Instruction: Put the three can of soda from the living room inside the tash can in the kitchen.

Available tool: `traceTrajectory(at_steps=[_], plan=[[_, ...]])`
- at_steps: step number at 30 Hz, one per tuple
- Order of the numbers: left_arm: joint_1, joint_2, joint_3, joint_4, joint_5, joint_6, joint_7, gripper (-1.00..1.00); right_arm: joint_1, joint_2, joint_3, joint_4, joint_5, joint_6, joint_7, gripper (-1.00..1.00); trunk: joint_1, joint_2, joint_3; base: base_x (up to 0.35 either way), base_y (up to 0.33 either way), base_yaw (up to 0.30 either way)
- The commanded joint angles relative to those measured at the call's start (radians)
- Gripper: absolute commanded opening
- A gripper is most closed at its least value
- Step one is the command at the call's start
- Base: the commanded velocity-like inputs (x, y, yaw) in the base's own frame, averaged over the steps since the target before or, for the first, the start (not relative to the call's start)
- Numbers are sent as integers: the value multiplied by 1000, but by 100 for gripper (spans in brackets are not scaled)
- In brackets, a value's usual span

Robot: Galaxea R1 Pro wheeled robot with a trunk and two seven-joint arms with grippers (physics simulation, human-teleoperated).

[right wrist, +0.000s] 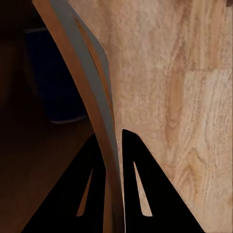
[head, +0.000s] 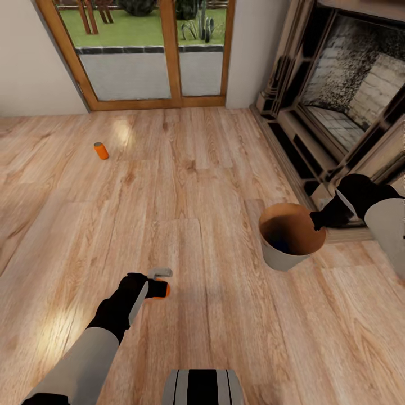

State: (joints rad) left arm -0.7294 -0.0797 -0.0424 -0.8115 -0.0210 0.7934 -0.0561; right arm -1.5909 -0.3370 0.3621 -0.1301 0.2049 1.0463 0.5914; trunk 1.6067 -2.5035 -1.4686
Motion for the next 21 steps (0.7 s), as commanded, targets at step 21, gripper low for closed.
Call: traceTrajectory(at_steps=[21], plan=[[-376,209,4,-104,-7,254,-276,-100,150,211,-2,-5,6,1,39,-100,-30,45,77,0,0,0]])
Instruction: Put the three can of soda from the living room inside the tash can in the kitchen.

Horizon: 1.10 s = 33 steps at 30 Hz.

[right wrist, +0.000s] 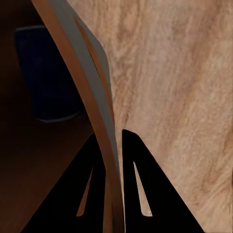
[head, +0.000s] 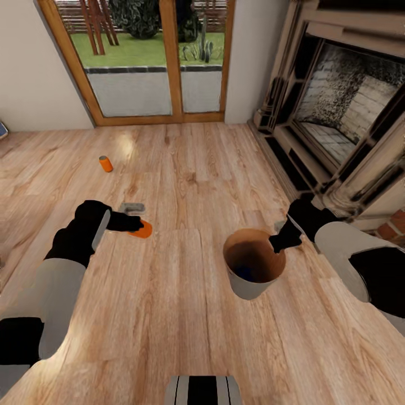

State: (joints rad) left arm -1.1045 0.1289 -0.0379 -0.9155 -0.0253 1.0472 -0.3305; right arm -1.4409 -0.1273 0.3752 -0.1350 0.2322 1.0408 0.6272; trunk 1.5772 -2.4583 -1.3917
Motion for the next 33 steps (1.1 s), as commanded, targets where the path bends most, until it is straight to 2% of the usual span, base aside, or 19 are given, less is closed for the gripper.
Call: traceTrajectory(at_steps=[1,3,4,6,7,8,9,10,13,16,18,19,20,21,22,24,27,32,33], plan=[[-6,4,0,0,-3,0,-20,-100,3,10,-15,1,-21,6,2,-100,-4,7,3,0,0,0],[-22,11,-2,2,-4,0,-91,-100,19,51,-14,2,-20,6,-16,-100,-12,21,9,0,0,0],[-28,12,-3,3,-4,0,-109,-100,22,63,-15,2,-20,6,-26,-100,-15,28,13,0,0,0],[-54,14,-7,15,-5,0,-195,-100,29,107,-16,3,-22,6,-66,-100,-23,42,19,0,0,0],[-62,14,-9,23,-5,0,-221,-100,30,116,-16,4,-23,6,-73,-100,-27,49,22,0,0,0],[-81,14,-21,49,-6,0,-274,-100,32,133,-16,3,-25,6,-83,-100,-31,56,25,0,0,0],[-114,14,-61,96,-7,0,-332,-100,33,150,-16,3,-25,6,-90,-100,-35,63,28,0,0,0],[-130,14,-83,121,-7,0,-360,-100,33,157,-16,3,-25,6,-93,-100,-38,70,31,0,0,0],[-246,9,-206,293,-9,0,-519,-100,34,191,-16,3,-26,6,-101,-100,-50,91,41,0,0,0],[-306,3,-265,366,-9,0,-592,-100,34,204,-16,3,-26,6,-103,-100,-61,112,50,0,0,0],[-354,-19,-346,410,-10,0,-670,-100,34,215,-16,3,-26,6,-105,-100,-69,126,56,0,0,0],[-360,-25,-367,419,-10,0,-689,-100,34,216,-16,3,-26,6,-105,-100,-73,133,60,0,0,0],[-372,-38,-409,437,-10,0,-731,-100,34,219,-16,3,-27,6,-105,-100,-77,140,63,0,0,0],[-378,-44,-430,445,-10,0,-753,-100,34,221,-16,3,-28,6,-105,-100,-81,147,66,0,0,0],[-391,-53,-469,458,-11,0,-796,-100,34,224,-16,3,-28,6,-105,-100,-84,154,69,0,0,0],[-408,-60,-516,474,-11,0,-853,-100,34,230,-16,3,-29,6,-105,-100,-92,168,75,0,0,0],[-425,-68,-563,489,-11,0,-913,-100,34,237,-15,1,-30,6,-106,-100,-104,189,85,0,0,0],[-431,-89,-625,497,-12,0,-944,-100,34,245,-16,-6,-31,6,-106,-100,-104,189,85,0,0,0],[-432,-101,-641,498,-12,0,-958,-100,34,247,-16,-7,-31,6,-106,-100,-104,189,85,0,0,0]])
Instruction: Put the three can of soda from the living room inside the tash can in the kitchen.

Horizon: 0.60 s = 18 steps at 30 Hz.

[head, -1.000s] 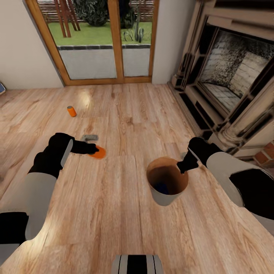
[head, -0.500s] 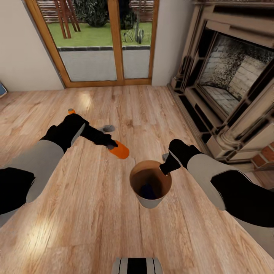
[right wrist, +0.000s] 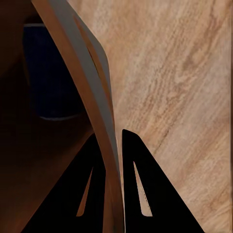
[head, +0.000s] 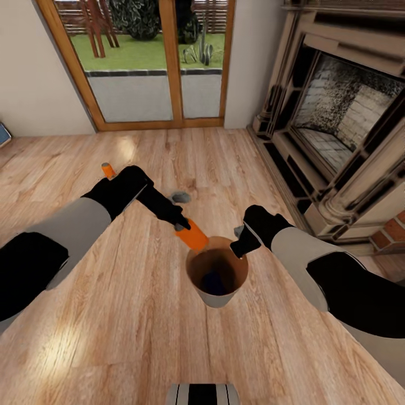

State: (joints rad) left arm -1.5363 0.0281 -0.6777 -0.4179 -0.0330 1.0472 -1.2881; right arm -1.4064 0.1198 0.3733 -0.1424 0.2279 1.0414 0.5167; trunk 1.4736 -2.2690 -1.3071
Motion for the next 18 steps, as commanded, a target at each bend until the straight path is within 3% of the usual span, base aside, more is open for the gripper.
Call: traceTrajectory(at_steps=[1,9,14,18], plan=[[0,-6,-7,0,-4,0,-5,-100,0,1,-14,0,-27,6,5,-100,0,0,0,0,0,0],[1,-101,-102,1,-8,0,-12,-100,-1,23,-14,-24,-30,6,3,-100,0,0,0,0,0,0],[6,-121,-110,-1,-8,0,50,-100,-2,43,-15,-47,-30,6,4,-100,0,0,0,0,0,0],[27,-127,-111,-2,-8,0,159,-100,-2,55,-16,-66,-31,6,5,-100,0,0,0,0,0,0]])
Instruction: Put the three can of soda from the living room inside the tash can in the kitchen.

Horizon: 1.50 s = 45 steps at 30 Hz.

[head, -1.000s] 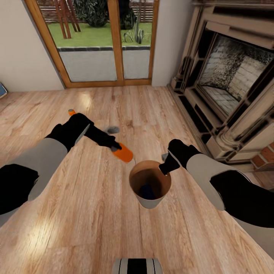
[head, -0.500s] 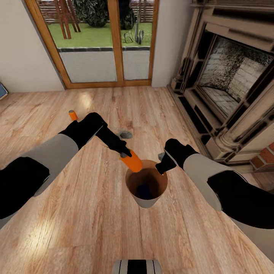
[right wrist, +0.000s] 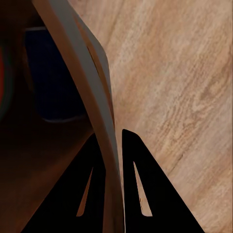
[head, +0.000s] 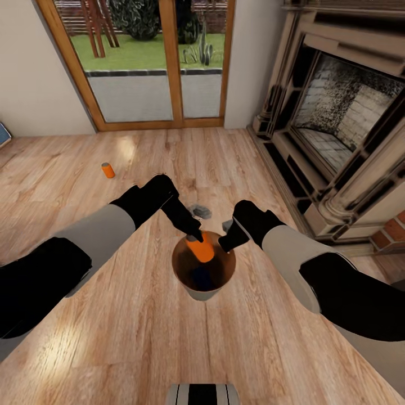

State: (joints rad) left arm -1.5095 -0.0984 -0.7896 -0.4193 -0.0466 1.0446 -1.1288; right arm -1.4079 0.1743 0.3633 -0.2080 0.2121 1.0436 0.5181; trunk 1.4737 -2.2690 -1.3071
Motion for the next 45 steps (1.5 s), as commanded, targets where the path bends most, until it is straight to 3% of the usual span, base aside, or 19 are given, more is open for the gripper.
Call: traceTrajectory(at_steps=[1,5,9,14,18,37,38,45], plan=[[22,-1,1,-3,5,3,46,-100,0,0,-6,-3,-16,4,4,-100,0,0,0,0,0,0],[50,-4,1,-2,5,3,96,-100,-1,0,-7,-5,-17,4,7,-100,0,0,0,0,0,0],[62,-10,1,-1,7,3,107,-100,-2,0,-7,-6,-17,4,10,-100,0,0,0,0,0,0],[93,-35,0,-9,9,3,111,-100,-2,0,-9,-6,-18,4,12,-100,0,0,0,0,0,0],[105,-44,0,-12,10,3,112,-100,-2,0,-9,-7,-43,4,13,-100,0,0,0,0,0,0],[125,-44,0,-9,7,3,124,-100,-2,0,-9,-5,-52,4,13,-100,0,0,0,0,0,0],[125,-44,0,-9,7,3,132,100,-2,0,-9,-5,-52,4,13,-100,0,0,0,0,0,0],[133,-41,0,-9,9,3,160,100,-2,0,-9,-5,-51,4,13,-100,0,0,0,0,0,0]])
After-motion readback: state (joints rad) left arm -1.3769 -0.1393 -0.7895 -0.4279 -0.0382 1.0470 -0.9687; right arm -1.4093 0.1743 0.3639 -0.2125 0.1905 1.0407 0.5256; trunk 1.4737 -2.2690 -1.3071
